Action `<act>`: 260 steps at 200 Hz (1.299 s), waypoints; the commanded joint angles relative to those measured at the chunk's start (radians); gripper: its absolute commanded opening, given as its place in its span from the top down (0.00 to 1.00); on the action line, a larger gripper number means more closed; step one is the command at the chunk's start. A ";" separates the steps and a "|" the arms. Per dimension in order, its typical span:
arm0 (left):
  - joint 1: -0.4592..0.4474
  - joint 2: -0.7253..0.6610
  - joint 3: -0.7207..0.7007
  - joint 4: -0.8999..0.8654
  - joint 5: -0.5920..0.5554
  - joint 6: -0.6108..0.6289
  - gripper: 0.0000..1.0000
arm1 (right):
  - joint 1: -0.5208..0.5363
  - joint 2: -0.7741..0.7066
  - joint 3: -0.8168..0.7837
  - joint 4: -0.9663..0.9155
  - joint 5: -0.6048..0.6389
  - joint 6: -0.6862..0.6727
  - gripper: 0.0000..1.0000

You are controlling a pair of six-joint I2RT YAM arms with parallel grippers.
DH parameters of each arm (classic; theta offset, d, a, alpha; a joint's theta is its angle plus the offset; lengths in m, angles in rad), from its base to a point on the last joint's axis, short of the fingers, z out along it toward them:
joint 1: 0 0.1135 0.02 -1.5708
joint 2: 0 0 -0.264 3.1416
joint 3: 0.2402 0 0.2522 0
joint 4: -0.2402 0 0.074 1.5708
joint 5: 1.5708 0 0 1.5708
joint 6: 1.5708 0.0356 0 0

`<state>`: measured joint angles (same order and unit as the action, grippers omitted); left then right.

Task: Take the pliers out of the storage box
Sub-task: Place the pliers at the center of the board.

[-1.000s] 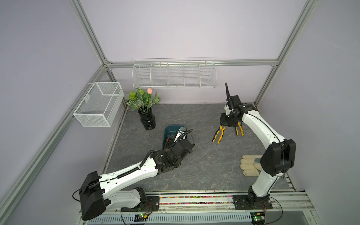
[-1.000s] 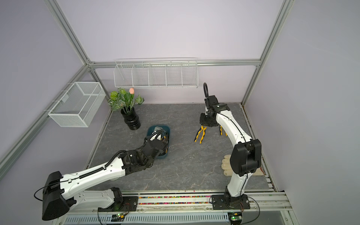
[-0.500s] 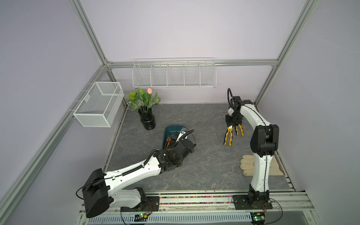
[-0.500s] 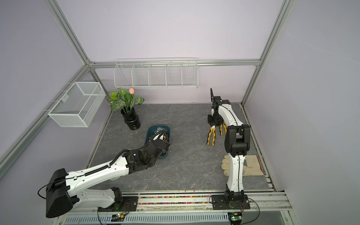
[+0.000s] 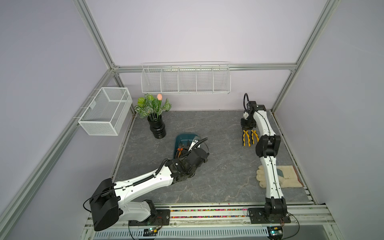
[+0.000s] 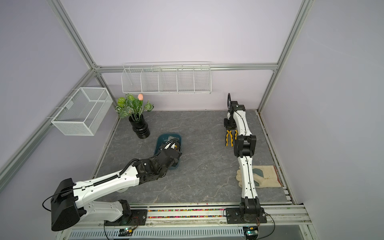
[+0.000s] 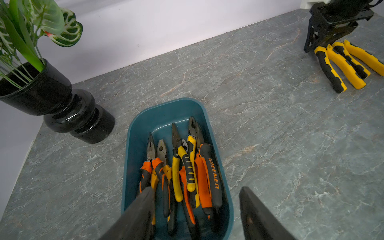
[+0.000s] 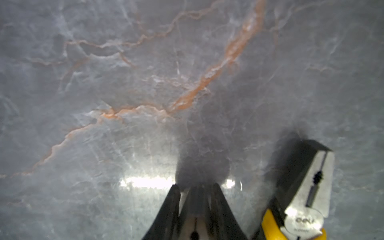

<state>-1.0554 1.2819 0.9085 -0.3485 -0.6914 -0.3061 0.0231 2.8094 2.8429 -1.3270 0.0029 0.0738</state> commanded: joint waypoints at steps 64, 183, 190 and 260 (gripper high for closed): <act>0.005 0.024 -0.026 0.003 0.036 -0.050 0.34 | 0.001 0.025 0.013 -0.016 0.007 -0.013 0.84; 0.005 -0.007 -0.048 -0.005 0.026 -0.056 0.34 | 0.000 0.042 0.011 -0.026 0.000 -0.006 0.63; 0.005 -0.008 -0.048 -0.005 0.026 -0.056 0.34 | 0.000 0.042 0.012 -0.024 -0.001 -0.006 0.63; 0.005 -0.017 -0.052 -0.013 0.026 -0.061 0.34 | 0.001 0.032 0.012 0.001 0.031 0.003 0.80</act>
<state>-1.0546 1.2865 0.8639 -0.3504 -0.6567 -0.3374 0.0231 2.8170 2.8498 -1.3334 0.0116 0.0772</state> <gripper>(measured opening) 0.660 0.253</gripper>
